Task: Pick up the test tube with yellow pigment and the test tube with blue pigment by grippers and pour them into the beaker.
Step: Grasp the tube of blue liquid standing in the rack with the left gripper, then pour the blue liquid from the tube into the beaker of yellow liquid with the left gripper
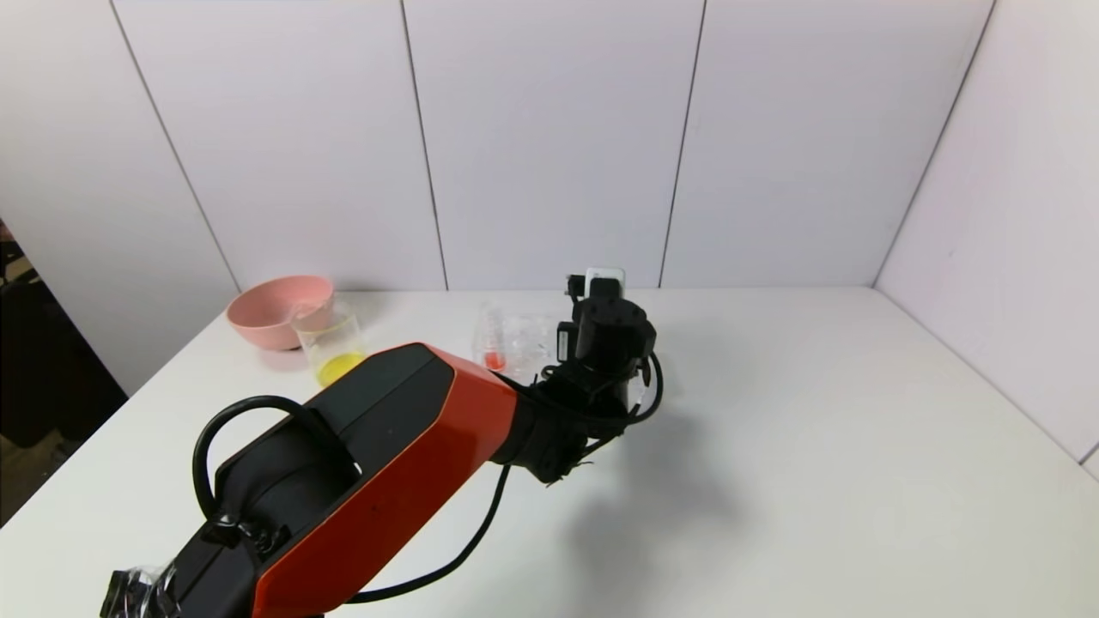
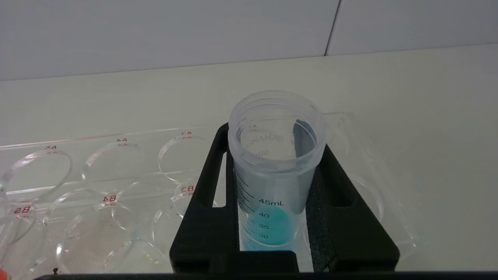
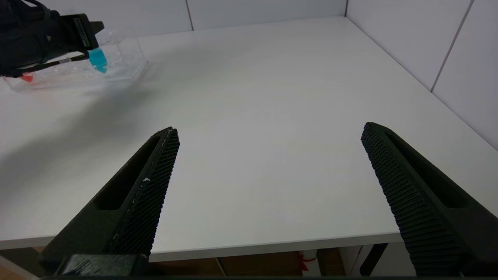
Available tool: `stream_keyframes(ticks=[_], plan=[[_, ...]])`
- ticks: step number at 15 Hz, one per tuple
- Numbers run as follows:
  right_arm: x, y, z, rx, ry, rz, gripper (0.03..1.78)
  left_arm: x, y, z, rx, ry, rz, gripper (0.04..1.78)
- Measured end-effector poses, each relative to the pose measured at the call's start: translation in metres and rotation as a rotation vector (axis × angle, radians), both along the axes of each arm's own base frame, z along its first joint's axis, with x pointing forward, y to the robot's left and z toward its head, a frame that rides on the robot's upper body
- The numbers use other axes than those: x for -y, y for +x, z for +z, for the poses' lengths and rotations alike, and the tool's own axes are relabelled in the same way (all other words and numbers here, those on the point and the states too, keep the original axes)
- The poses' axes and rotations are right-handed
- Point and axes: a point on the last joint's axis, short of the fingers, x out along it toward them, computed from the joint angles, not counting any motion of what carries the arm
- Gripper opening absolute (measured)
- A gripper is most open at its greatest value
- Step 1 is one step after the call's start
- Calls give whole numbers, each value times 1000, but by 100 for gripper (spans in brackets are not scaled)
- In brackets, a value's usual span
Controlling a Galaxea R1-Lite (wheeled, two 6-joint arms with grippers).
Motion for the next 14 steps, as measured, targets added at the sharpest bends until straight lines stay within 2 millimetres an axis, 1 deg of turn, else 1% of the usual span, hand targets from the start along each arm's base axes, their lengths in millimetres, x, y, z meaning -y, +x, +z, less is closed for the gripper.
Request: stream_keyframes(ticks=[9,14], plan=[[0,0,0,0,0,0,171,1,-1,4,-2,14,1,50],[0,0,0,0,0,0,171,-1,-4,20,15,22,5,50]])
